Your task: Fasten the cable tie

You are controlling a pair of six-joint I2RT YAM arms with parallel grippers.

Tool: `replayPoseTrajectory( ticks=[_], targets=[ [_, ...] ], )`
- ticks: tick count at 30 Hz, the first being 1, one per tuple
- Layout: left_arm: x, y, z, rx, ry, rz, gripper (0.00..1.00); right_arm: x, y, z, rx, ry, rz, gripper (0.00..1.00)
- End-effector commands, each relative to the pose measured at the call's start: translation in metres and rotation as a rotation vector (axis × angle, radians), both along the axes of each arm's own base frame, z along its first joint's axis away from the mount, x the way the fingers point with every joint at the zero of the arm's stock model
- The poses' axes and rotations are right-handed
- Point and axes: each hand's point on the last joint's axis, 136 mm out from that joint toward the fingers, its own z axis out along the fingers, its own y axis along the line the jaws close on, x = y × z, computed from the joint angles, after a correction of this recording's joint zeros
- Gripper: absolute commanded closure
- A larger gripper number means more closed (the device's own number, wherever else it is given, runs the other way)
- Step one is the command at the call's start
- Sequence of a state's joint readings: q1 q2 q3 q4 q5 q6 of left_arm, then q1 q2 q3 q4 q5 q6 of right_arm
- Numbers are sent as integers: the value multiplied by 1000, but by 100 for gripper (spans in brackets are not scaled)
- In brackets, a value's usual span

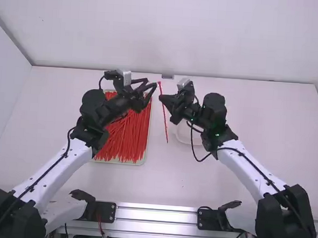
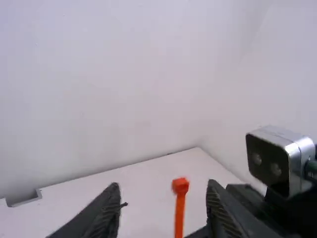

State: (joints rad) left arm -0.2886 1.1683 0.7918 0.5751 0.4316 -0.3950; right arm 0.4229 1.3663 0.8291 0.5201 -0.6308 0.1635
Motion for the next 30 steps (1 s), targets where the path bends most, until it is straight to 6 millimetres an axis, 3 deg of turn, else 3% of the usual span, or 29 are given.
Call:
replayPoseTrajectory(
  ticks=[1,3,7,15,20,25,30],
  targets=[
    [-5,6,5,7,-26,-14,42,-2,-6,16,23,-31,77,100],
    [-8,6,6,41,-62,-52,24,-3,-18,17,31,-29,112,100],
    [-20,-4,8,114,-146,-129,2,-9,-32,25,50,-66,184,100],
    [-33,3,15,177,-230,-252,1,-26,-51,37,67,-137,319,100],
    [-49,12,25,215,-308,-362,1,-25,-61,38,65,-145,324,100],
    [-59,8,35,238,-361,-416,1,-28,-56,47,65,-212,338,100],
    [-50,7,47,224,-356,-423,1,-27,-50,62,95,-245,314,100]
  ],
)
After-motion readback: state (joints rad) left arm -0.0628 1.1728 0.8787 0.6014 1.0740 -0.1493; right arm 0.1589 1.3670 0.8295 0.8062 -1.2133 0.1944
